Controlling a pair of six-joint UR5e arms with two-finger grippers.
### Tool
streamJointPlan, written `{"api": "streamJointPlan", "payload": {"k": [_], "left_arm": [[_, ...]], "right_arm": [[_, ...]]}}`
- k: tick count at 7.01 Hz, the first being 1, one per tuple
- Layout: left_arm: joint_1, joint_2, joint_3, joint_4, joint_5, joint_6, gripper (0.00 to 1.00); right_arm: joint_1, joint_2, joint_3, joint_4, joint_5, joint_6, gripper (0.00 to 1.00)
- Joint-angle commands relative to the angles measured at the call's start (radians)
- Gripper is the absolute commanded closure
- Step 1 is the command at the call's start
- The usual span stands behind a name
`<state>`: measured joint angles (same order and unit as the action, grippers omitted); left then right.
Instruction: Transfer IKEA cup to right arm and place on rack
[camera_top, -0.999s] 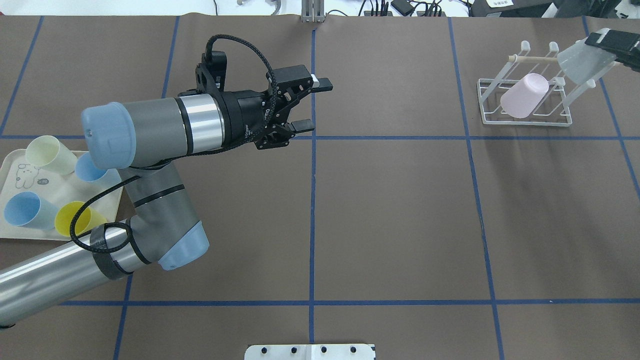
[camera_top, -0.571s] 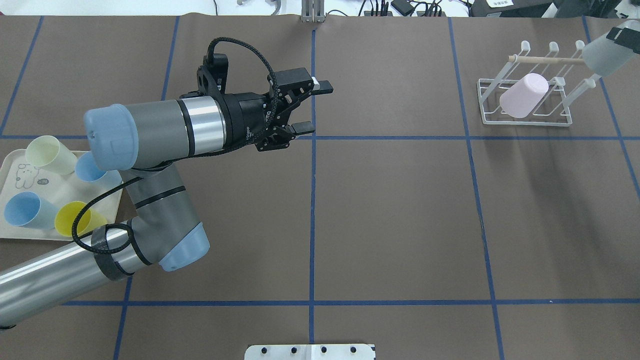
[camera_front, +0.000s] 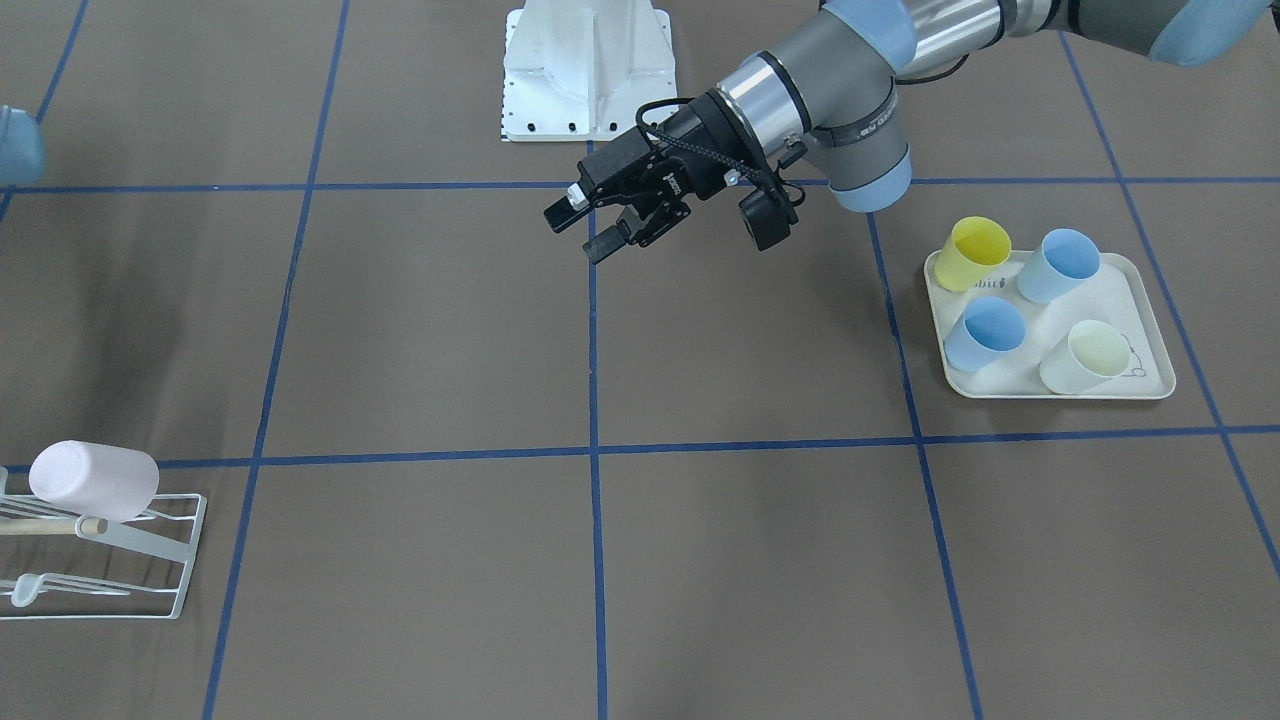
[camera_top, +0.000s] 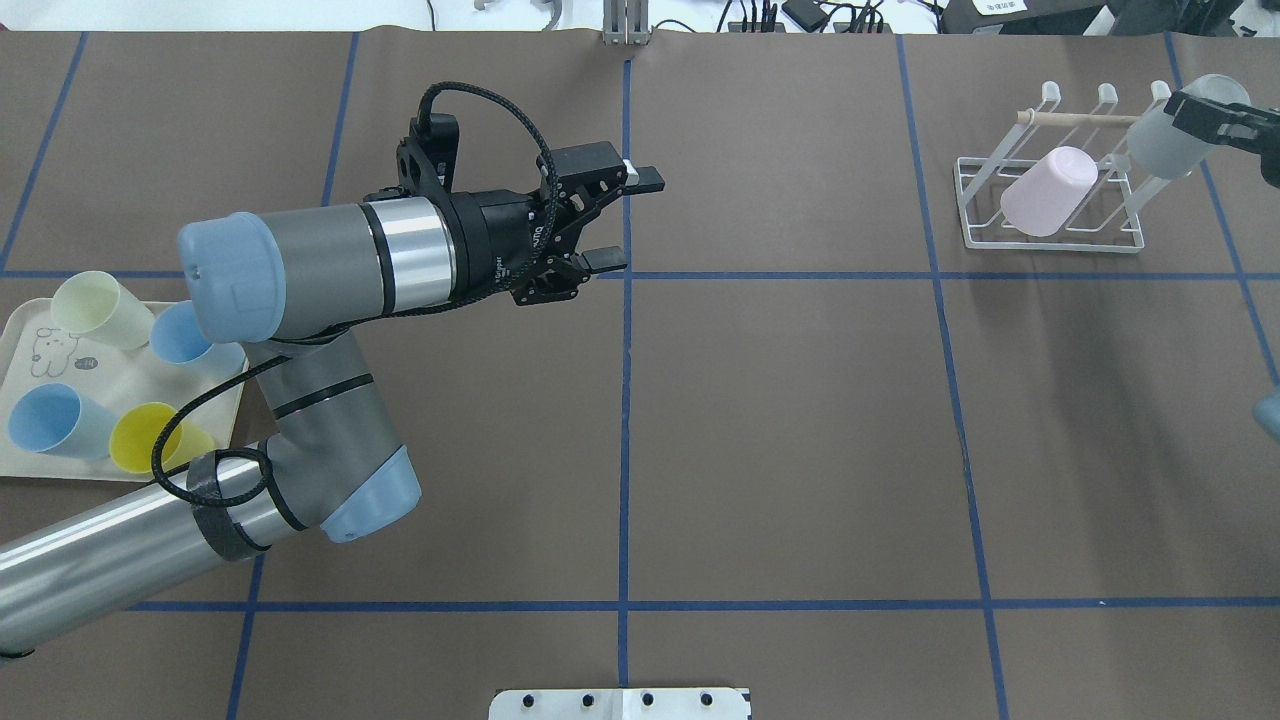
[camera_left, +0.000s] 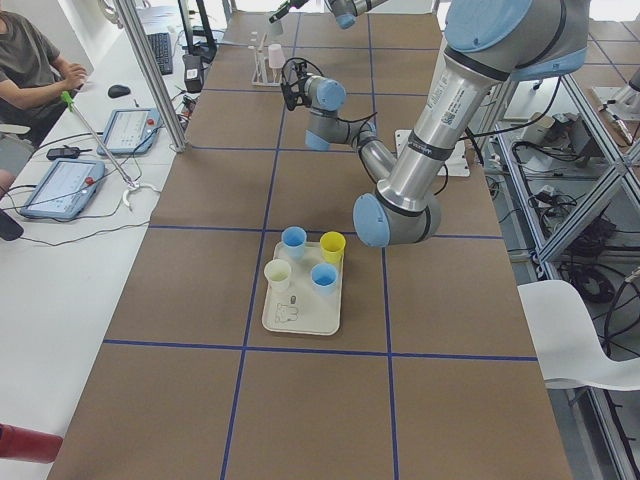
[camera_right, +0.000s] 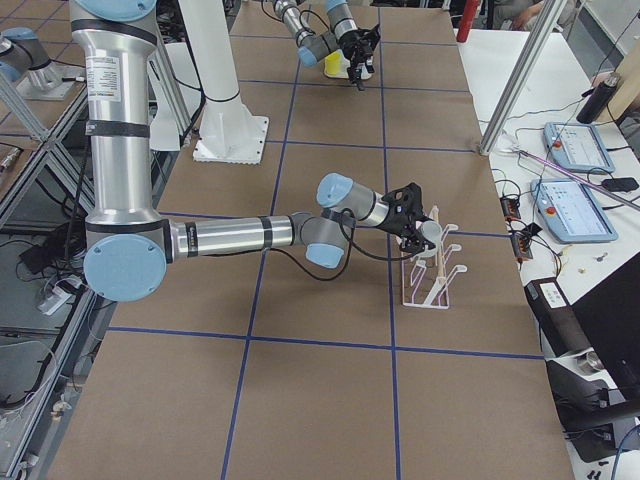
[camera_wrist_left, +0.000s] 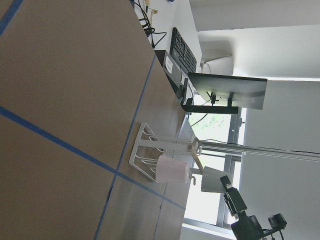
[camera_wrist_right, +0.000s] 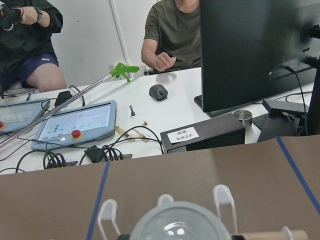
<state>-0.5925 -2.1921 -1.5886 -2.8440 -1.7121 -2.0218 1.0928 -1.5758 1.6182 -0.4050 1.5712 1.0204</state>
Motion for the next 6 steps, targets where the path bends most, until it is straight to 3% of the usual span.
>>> {"api": "streamJointPlan", "payload": {"k": [1, 6], "left_arm": [[0.000, 0.000, -0.001, 0.000, 0.000, 0.000, 0.01], [0.000, 0.000, -0.001, 0.000, 0.002, 0.000, 0.01]], "right_arm": [[-0.024, -0.006, -0.001, 0.000, -0.005, 0.000, 1.00], [-0.041, -0.006, -0.011, 0.000, -0.007, -0.002, 1.00]]}}
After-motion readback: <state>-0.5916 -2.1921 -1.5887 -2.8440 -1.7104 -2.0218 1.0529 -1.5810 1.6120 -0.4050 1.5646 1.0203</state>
